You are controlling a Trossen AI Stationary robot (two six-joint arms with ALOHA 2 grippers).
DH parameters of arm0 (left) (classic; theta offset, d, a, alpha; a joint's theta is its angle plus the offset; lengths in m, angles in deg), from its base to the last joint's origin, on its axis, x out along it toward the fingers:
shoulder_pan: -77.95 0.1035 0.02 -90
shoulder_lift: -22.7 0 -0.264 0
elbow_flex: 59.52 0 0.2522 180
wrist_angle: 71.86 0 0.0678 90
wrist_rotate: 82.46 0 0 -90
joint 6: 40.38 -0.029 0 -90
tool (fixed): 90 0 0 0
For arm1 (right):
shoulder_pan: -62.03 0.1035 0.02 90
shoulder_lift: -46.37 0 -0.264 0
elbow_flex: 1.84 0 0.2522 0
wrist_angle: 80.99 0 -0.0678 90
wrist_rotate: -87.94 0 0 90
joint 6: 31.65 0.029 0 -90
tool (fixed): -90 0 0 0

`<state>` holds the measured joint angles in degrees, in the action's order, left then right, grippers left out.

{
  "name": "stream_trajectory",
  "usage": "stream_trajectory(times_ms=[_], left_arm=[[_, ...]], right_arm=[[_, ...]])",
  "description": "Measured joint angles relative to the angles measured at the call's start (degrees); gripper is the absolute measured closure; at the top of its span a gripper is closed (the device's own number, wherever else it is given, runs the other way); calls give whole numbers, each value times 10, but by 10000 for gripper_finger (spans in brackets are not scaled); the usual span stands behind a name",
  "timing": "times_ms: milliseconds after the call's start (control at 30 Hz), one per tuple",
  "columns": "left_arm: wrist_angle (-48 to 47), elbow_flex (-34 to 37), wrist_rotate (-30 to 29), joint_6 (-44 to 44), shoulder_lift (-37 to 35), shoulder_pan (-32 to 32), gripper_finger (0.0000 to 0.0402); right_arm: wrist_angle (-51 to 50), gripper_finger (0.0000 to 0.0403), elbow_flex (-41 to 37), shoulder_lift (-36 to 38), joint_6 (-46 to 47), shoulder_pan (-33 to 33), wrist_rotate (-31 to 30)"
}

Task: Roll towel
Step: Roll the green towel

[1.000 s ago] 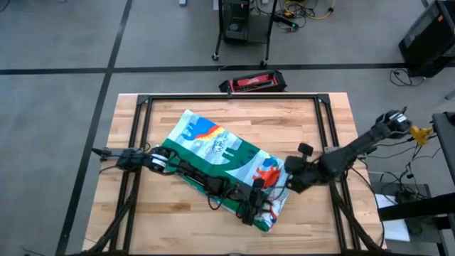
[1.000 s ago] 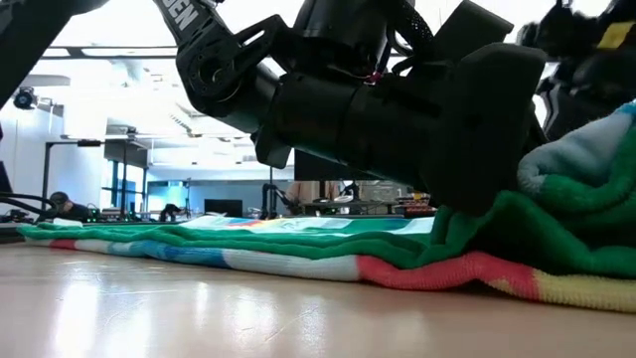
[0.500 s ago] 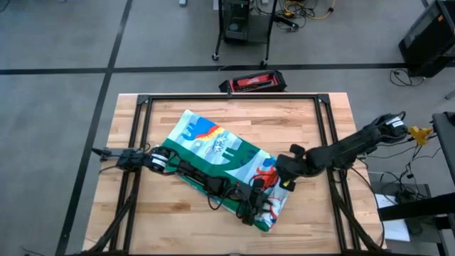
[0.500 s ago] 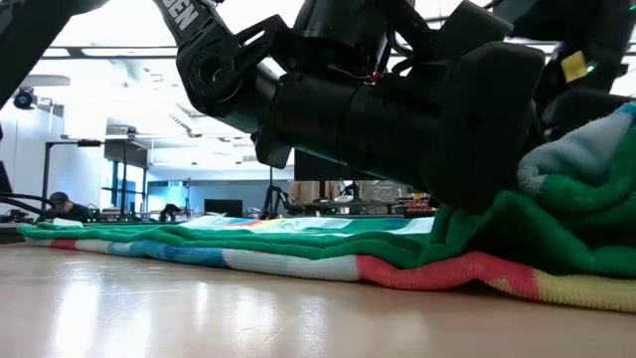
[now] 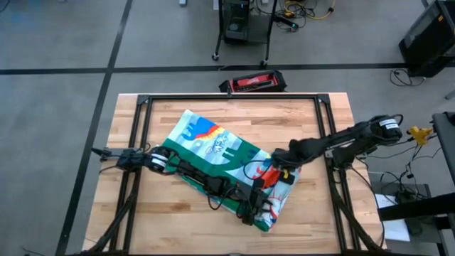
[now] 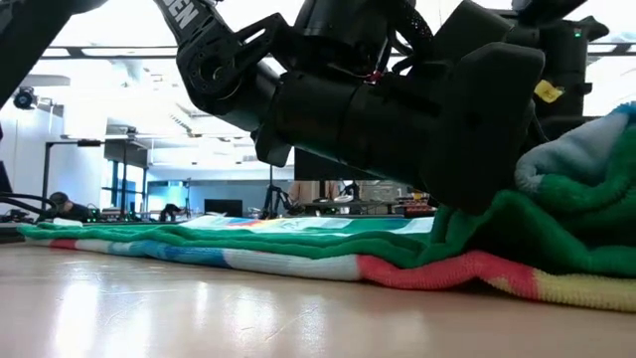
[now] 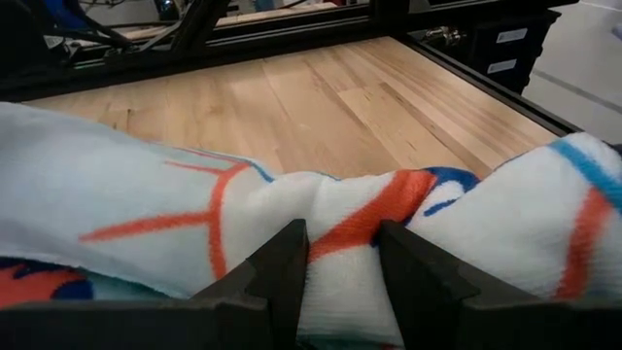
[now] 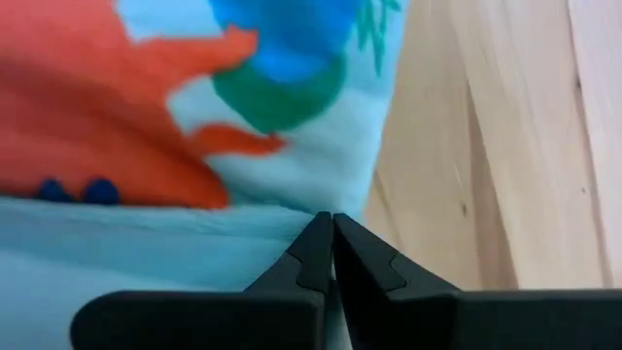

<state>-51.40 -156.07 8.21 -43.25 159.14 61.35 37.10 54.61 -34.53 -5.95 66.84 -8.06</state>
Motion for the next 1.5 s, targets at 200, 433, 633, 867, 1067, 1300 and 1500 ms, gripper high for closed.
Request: stream_trajectory(times_ms=[200,433,633,867,1067,1300,1500], left_arm=[[-1,0,0,2,0,-1,283],[1,0,0,8,1,-1,283],[7,0,0,11,1,-1,283],[8,0,0,17,2,-1,283],[8,0,0,17,2,-1,283],[-6,1,0,18,-7,-1,283],[-17,1,0,18,-14,0,283]], right_arm=[[-67,403,34,13,-18,8,-43],[-140,403,94,81,65,108,-142],[-71,403,71,111,167,245,-157],[-13,403,17,104,287,346,-249],[162,403,-42,91,227,335,-265],[345,403,-136,65,210,340,-345],[472,403,-192,27,201,338,-362]])
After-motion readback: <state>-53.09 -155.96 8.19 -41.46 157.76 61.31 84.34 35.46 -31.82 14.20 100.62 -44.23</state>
